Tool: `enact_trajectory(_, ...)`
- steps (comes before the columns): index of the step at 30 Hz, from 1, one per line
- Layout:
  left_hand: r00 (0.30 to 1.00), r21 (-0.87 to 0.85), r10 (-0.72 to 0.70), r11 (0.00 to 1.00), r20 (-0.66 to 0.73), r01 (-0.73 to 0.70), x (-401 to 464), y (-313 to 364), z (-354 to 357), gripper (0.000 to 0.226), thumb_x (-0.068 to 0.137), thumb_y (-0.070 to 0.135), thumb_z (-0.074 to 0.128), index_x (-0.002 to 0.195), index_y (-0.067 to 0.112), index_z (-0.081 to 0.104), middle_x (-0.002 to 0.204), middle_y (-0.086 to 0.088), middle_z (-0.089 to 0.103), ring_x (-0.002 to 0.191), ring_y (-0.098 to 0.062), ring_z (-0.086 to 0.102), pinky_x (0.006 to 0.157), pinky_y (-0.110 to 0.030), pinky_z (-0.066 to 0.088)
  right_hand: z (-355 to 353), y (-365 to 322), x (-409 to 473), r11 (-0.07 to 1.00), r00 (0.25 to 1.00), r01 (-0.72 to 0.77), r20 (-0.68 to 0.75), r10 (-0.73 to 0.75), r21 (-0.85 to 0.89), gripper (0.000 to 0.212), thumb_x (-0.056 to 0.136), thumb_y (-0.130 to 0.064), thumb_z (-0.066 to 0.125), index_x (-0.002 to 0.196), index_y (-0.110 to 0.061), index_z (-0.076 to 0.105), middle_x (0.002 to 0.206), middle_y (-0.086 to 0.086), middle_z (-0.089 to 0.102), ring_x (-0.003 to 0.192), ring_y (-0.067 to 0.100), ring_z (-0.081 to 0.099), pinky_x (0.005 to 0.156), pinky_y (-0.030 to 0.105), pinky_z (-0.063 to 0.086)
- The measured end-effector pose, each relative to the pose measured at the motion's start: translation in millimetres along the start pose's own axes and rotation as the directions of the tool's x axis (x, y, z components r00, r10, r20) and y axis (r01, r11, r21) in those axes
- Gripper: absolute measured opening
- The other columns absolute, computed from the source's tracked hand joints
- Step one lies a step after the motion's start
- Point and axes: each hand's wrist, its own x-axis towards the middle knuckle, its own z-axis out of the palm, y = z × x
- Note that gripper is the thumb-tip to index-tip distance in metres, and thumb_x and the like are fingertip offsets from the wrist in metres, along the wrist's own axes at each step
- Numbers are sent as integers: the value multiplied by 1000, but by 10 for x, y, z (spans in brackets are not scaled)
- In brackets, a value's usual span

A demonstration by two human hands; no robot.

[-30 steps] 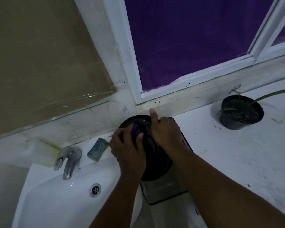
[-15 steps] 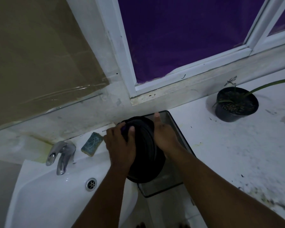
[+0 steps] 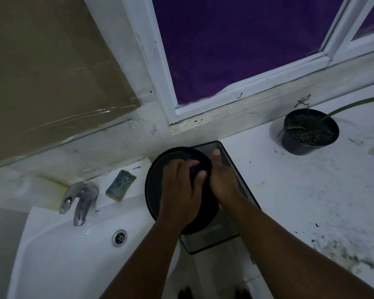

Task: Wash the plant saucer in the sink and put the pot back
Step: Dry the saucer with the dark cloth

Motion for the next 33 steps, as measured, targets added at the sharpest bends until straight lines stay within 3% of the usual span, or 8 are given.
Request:
enact_trajectory(3,961,-103,-258,963,-99,248,92,-77,-13,45,101,49,41,124,15,60,125,-7,48,120,-23,47,104,-42,42,8,9,-48,999,999,28,-38,-29,-15,71,105,-62,21,71,-19,65,71,-6,60,69,3,57,62,21,41)
enact_trajectory(8,994,-32,-103,994,-28,102,-4,-6,45,44,103,47,40,118,11,61,121,-8,51,116,-22,45,99,-34,35,-26,29,-21,1000,999,8,-32,-9,-20,77,102,-68,21,79,-16,73,77,2,67,73,10,63,67,25,47)
enact_trajectory(11,926,-124,-364,928,-98,352,130,-206,-46,40,106,43,39,116,10,59,117,-11,53,116,-28,46,100,-39,36,9,73,-48,1000,1000,3,-21,-3,9,82,101,-70,23,81,-9,73,77,7,70,73,13,66,71,27,52)
enact_trajectory(16,999,10,-50,999,11,50,29,150,34,43,104,46,37,115,11,60,118,-9,52,112,-22,46,96,-37,37,-83,7,18,999,999,41,-11,-41,-30,75,100,-69,33,79,-11,76,74,4,71,74,18,68,71,30,53)
enact_trajectory(21,907,-88,-409,912,-98,402,307,-137,-96,41,105,45,40,119,11,60,122,-11,50,118,-30,47,104,-42,37,-11,37,-41,998,998,53,-21,-53,-19,77,97,-70,43,71,-4,73,66,6,72,68,19,71,63,27,52)
enact_trajectory(25,997,53,-70,996,18,69,88,181,-20,44,104,48,35,114,12,58,116,-7,50,107,-23,46,93,-39,38,-82,-3,-40,991,995,96,-10,-97,-96,75,102,-65,36,66,-10,71,67,4,69,66,14,65,61,29,44)
enact_trajectory(30,935,-31,-343,939,-89,341,238,-186,-88,56,100,58,30,115,15,62,118,-10,54,115,-30,48,99,-36,35,-61,107,-142,995,997,80,-14,-81,-59,81,101,-67,38,73,2,69,72,13,71,67,24,68,64,29,50)
enact_trajectory(33,989,48,-149,988,0,149,150,114,-10,48,101,54,32,114,17,60,116,-6,51,110,-24,47,96,-38,36,-91,77,-99,996,997,71,-34,-73,-59,76,101,-67,37,70,-7,73,70,8,71,70,21,68,67,32,49)
